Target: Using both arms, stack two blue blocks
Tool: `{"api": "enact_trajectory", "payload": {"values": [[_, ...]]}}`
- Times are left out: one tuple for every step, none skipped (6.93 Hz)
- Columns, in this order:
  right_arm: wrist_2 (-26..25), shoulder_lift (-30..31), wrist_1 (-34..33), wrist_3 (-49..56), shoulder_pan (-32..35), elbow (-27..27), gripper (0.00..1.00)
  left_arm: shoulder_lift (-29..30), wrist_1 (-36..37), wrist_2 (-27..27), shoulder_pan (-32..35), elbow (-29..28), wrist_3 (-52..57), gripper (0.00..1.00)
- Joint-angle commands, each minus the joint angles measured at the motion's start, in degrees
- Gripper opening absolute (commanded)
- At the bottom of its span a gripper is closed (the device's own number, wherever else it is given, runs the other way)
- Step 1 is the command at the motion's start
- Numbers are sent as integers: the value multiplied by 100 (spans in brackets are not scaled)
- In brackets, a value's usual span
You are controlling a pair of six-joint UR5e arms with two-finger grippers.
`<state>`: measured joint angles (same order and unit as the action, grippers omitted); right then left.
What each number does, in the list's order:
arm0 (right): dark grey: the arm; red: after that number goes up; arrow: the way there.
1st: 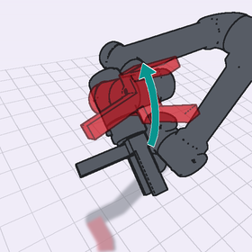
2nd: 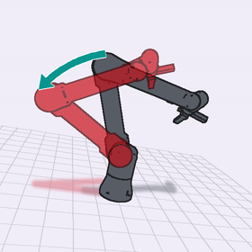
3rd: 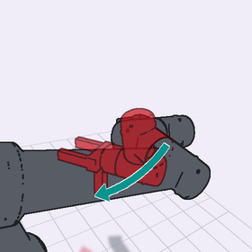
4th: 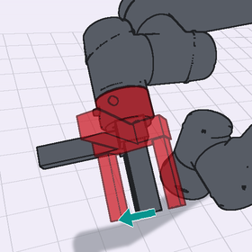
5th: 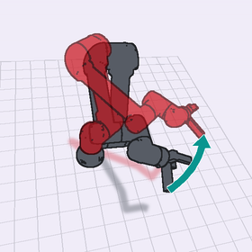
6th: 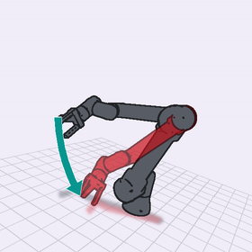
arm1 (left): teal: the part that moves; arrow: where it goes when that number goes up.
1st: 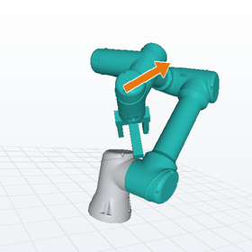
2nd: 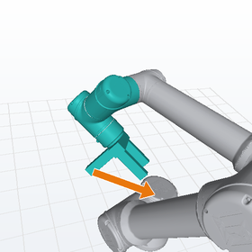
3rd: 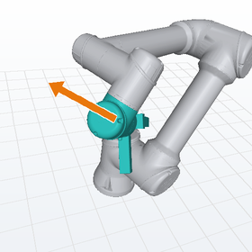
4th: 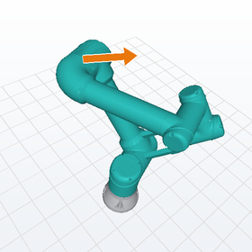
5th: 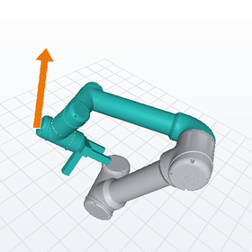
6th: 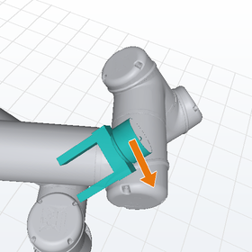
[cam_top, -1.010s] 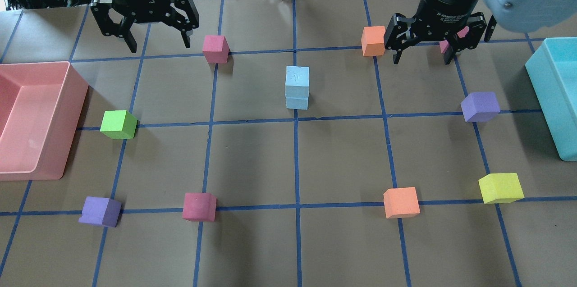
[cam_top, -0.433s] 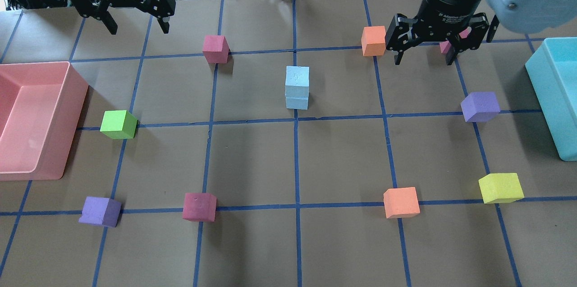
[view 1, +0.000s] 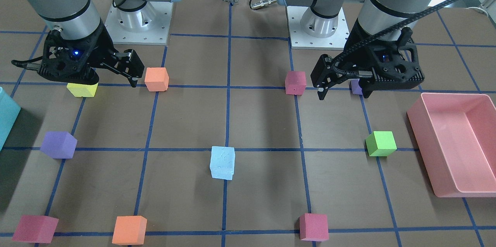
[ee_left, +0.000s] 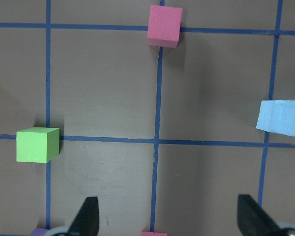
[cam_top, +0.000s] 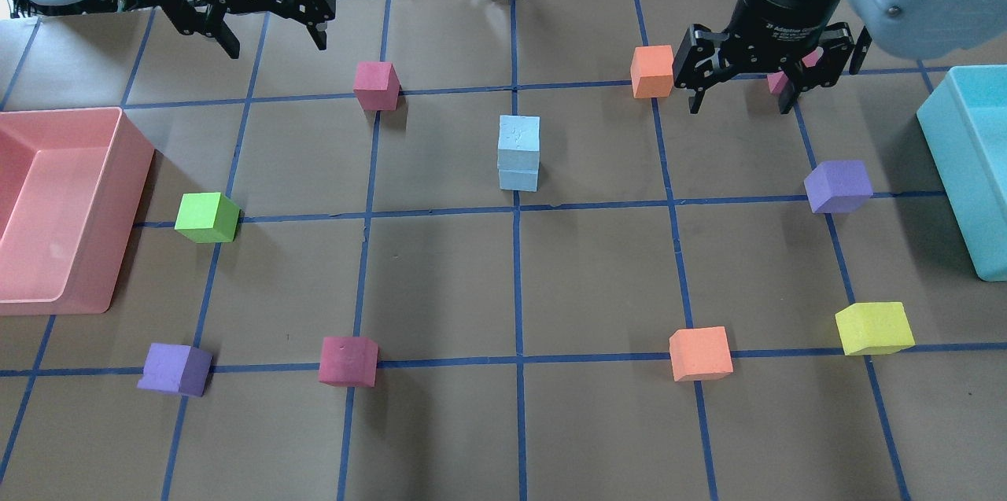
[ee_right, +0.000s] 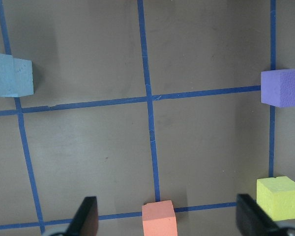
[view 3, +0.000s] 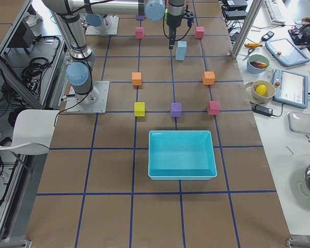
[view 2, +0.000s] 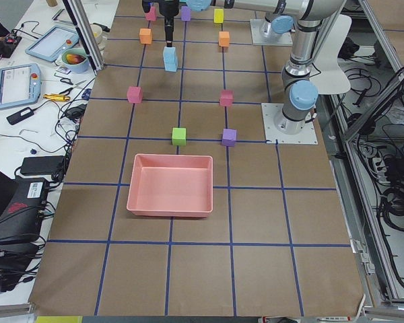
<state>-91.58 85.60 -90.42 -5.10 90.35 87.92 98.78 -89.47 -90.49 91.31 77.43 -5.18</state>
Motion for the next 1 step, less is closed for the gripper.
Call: {"api": "enact_trajectory", "payload": {"values": [[-9,0,7,0,0,6,100,-122,-62,5,19,132,-45,100]]}}
